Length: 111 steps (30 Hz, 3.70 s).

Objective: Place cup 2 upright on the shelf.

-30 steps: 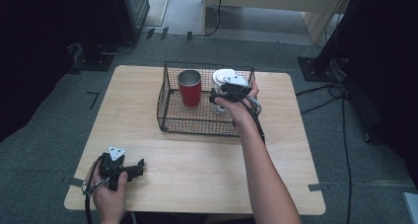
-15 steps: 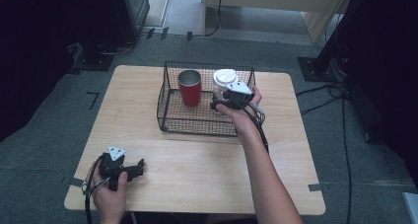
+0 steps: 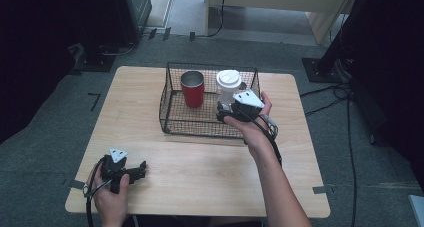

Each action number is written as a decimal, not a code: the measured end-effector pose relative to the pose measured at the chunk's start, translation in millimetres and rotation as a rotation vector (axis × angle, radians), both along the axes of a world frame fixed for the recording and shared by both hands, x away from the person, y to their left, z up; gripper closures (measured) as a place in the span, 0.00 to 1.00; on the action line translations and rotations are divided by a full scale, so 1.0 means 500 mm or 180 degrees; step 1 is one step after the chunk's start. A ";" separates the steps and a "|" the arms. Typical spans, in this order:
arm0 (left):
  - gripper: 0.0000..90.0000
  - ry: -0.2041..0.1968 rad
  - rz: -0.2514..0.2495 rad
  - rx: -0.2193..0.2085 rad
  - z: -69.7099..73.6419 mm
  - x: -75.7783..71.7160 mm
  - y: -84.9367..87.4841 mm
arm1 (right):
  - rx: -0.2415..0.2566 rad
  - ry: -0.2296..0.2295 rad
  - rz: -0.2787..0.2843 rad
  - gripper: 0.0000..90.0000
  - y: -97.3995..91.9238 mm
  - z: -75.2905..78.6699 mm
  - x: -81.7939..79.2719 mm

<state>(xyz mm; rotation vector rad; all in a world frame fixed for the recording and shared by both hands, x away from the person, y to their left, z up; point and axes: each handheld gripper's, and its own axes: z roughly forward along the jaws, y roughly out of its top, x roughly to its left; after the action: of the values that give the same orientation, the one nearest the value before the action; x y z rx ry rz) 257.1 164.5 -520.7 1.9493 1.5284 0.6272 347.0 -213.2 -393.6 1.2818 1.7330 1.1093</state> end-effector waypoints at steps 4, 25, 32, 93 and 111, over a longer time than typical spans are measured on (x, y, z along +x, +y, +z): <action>0.00 -0.0001 -0.0002 0.0003 0.000 0.000 0.000 | 0.0008 -0.0064 0.0047 0.06 -0.012 0.005 -0.025; 0.00 0.0002 -0.0001 0.0001 0.000 0.000 0.000 | 0.0160 -0.0221 0.0107 0.00 -0.123 0.001 -0.153; 0.00 0.0004 -0.0003 0.0004 0.000 0.000 0.000 | 0.0139 -0.0270 0.0047 0.00 -0.163 -0.013 -0.184; 0.00 0.0002 -0.0009 0.0014 0.000 0.000 0.000 | -0.0244 0.1003 -0.0545 0.06 -0.414 -0.268 -0.293; 0.00 0.0003 -0.0008 0.0011 0.000 0.000 0.000 | -0.0024 0.1192 -0.0391 0.02 -0.414 -0.270 -0.289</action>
<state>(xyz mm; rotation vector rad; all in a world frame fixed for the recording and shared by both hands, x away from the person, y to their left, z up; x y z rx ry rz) 257.0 164.7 -520.7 1.9541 1.5264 0.6284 202.4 -420.3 -528.8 1.6485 1.8896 0.8290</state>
